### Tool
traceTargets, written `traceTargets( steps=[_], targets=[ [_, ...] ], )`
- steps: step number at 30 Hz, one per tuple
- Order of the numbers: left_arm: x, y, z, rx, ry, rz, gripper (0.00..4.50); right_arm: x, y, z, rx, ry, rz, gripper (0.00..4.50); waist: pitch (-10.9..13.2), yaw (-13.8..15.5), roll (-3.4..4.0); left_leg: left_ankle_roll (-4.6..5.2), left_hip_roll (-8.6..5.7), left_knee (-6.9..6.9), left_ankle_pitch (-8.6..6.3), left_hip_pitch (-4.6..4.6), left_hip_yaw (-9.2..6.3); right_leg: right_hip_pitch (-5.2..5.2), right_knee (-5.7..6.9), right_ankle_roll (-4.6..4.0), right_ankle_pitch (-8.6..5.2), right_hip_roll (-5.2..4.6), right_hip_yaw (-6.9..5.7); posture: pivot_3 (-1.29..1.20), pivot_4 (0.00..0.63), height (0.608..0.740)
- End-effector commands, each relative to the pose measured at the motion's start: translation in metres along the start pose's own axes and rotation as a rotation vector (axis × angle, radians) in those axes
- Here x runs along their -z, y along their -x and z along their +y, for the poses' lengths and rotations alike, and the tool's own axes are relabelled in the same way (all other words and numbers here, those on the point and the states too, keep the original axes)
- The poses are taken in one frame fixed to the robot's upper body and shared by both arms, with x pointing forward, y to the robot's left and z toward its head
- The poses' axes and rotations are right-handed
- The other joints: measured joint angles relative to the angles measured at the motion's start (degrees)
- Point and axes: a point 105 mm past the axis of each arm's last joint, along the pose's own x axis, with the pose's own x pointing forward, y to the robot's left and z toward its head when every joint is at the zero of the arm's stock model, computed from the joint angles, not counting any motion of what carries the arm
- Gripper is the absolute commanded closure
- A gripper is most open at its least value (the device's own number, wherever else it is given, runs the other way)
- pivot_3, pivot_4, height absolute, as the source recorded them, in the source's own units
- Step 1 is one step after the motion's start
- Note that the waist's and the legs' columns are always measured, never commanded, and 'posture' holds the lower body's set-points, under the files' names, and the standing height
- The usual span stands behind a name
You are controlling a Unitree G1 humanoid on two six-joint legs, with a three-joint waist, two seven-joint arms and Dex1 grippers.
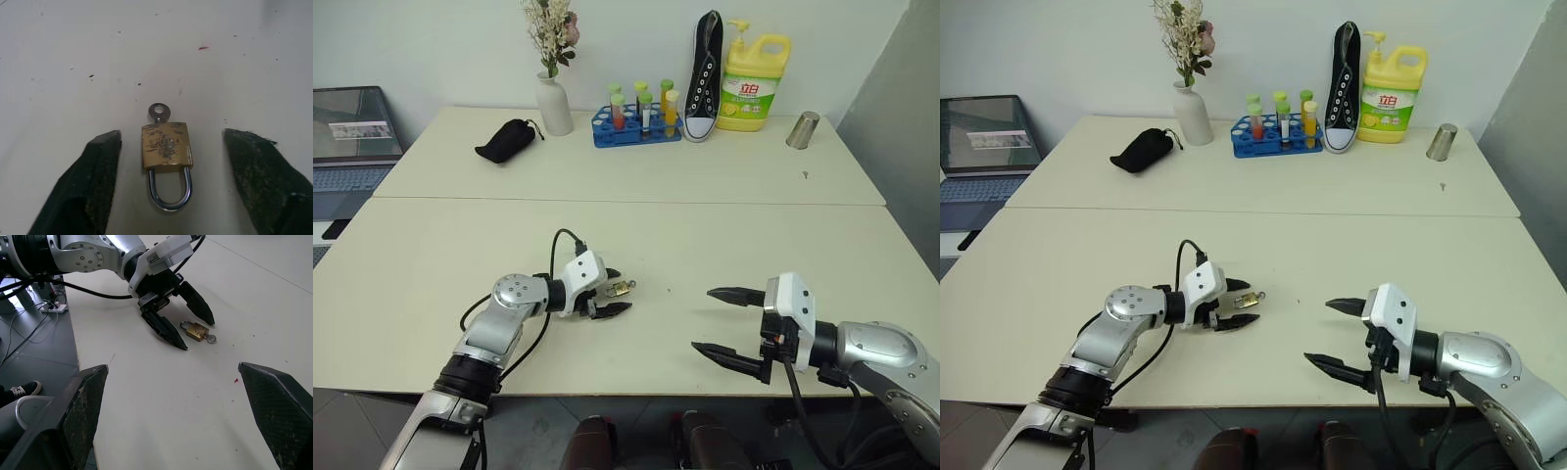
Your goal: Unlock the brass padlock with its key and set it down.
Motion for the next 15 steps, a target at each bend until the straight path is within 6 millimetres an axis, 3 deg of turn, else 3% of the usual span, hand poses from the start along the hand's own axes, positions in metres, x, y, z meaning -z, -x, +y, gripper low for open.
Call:
traceTargets(
  steps=[1, 5, 6, 10, 15],
  targets=[
    [0.015, -0.003, 0.0, -0.003, 0.011, 0.087, 2.13, -0.009, 0.001, 0.005, -0.006, 0.029, -0.027, 0.0, 0.0, -0.01, 0.0, 0.0, 0.0, 0.0, 0.0, 0.0, 0.0, 0.0, 0.0, 0.0, 0.0, 0.0, 0.0, 0.0, 0.15, 0.74],
    [0.019, -0.003, 0.001, -0.002, 0.006, 0.121, 3.43, -0.01, 0.001, 0.004, -0.003, 0.03, -0.028, 0.0, -0.03, -0.01, 0.01, 0.01, 0.0, 0.01, 0.01, 0.02, 0.0, 0.01, 0.01, 0.01, 0.01, 0.01, 0.0, 0.0, 0.15, 0.74],
    [0.02, -0.002, 0.0, 0.003, 0.006, 0.125, 3.53, -0.01, 0.001, 0.004, -0.001, 0.032, -0.029, 0.0, -0.06, -0.04, 0.01, 0.01, 0.0, 0.01, 0.01, 0.03, 0.0, 0.01, 0.02, 0.01, 0.01, 0.01, 0.0, 0.0, 0.15, 0.74],
    [0.016, 0.0, -0.002, 0.015, 0.004, 0.107, 3.53, -0.01, 0.002, 0.002, 0.011, 0.037, -0.027, 0.0, -0.12, -0.11, 0.02, 0.01, 0.02, 0.0, 0.01, 0.04, 0.01, 0.02, 0.02, 0.02, 0.01, 0.02, 0.01, 0.0, 0.15, 0.74],
    [-0.011, 0.003, -0.003, 0.027, -0.048, -0.036, 3.53, -0.008, 0.004, -0.003, 0.055, 0.026, -0.019, 0.0, -0.12, -0.14, 0.01, 0.01, 0.04, -0.01, 0.01, 0.02, 0.02, -0.01, 0.01, 0.01, 0.01, 0.03, 0.02, 0.0, 0.15, 0.74]
  ],
)
